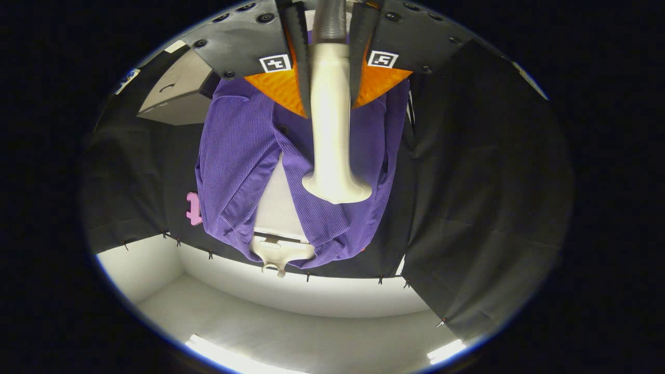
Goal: Iron the clothes twice with a garment steamer, once on the left side and once on the right side.
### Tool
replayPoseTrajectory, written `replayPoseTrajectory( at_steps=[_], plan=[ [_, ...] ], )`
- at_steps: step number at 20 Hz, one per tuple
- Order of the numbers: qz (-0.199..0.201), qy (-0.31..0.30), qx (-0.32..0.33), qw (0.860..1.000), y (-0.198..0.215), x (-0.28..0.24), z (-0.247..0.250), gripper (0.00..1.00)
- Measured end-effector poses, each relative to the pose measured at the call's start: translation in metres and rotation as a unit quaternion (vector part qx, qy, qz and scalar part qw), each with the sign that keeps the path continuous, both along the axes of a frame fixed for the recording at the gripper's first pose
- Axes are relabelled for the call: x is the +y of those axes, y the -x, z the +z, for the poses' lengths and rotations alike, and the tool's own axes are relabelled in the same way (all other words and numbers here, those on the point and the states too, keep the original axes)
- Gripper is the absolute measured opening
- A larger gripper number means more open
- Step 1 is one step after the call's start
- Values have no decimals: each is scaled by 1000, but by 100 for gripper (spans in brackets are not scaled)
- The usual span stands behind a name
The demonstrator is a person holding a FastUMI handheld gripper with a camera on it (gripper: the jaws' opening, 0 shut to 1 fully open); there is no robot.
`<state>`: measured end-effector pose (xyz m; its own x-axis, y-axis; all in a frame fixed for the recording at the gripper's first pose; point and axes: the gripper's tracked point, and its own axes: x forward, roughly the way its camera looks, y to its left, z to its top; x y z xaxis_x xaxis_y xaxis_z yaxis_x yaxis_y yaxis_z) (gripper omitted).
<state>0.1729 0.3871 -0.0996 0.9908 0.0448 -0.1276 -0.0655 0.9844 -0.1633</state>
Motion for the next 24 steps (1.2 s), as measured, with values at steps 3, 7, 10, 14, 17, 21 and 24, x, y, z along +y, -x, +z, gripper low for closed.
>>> replayPoseTrajectory(
  at_steps=[3, 7, 10, 14, 17, 21, 24],
  plan=[
    [3, -3, 17, 1000, 9, 0, -14, 40],
    [5, -3, 42, 999, 16, -1, -38, 40],
    [4, -4, 68, 998, 27, -5, -60, 40],
    [5, 4, 88, 996, 37, -7, -84, 40],
    [6, 7, 100, 995, 42, -8, -94, 40],
    [9, 3, 117, 993, 52, -8, -110, 40],
    [10, 2, 132, 991, 59, -10, -120, 40]
  ],
)
